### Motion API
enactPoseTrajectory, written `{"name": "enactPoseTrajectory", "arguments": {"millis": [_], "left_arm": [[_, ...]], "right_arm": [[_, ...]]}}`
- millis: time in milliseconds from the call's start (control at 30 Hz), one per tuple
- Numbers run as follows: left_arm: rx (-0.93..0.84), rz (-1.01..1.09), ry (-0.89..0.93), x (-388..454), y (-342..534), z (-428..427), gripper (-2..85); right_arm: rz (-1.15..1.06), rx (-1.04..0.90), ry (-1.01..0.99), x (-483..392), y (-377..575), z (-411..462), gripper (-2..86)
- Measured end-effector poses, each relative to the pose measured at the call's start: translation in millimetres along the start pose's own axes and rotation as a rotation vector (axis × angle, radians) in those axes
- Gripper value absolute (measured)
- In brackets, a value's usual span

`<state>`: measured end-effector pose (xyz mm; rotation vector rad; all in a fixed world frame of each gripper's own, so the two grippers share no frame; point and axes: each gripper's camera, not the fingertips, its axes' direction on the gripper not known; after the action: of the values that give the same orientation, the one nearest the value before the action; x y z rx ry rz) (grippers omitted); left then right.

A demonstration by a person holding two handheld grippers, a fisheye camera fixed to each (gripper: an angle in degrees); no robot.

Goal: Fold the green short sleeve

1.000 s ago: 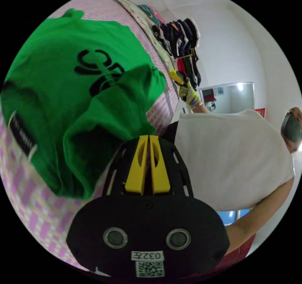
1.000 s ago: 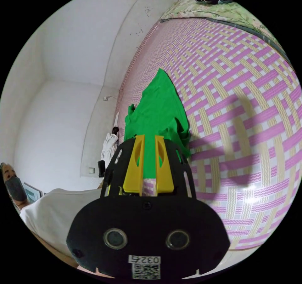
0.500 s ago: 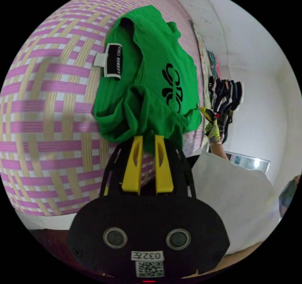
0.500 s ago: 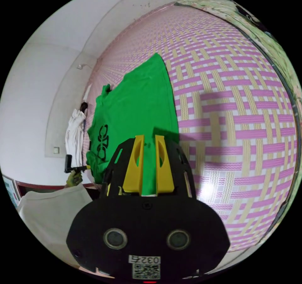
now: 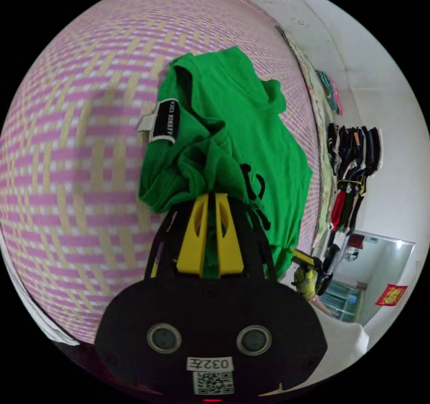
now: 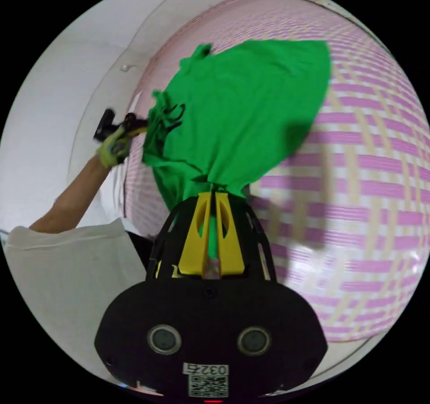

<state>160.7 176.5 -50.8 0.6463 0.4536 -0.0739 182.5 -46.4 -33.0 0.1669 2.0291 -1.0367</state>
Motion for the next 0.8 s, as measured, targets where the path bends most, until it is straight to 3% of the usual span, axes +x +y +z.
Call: {"name": "enactPoseTrajectory", "arguments": {"millis": [100,133,167,233,300,400,467,600,800], "left_arm": [[0.307,0.227,0.099,64,-18,-76,-1.4],[0.43,0.28,0.21,78,-13,-109,-1.4],[0.497,0.255,0.27,81,-9,-135,-1.4],[0.517,0.215,0.301,75,-2,-159,-1.3],[0.495,0.213,0.289,58,13,-168,-1.2],[0.408,0.173,0.166,10,61,-162,-0.6],[0.376,0.086,0.162,-44,124,-158,1.6],[0.382,0.018,0.282,-88,230,-156,4.5],[0.289,0.115,0.144,0,300,-132,7.6]], "right_arm": [[-0.129,-0.298,-0.346,-42,-36,76,2.3],[-0.237,-0.404,-0.585,-67,-46,96,4.5],[-0.331,-0.423,-0.605,-90,-53,97,4.7],[-0.398,-0.362,-0.393,-107,-62,79,4.8],[-0.35,-0.236,-0.344,-93,-72,51,4.7],[-0.164,-0.023,-0.309,-32,-77,4,5.4],[-0.045,0.072,-0.166,15,-64,-28,6.3],[0.05,0.119,-0.065,68,-44,-62,7.0],[0.034,0.036,-0.018,100,-57,-65,9.9]]}}
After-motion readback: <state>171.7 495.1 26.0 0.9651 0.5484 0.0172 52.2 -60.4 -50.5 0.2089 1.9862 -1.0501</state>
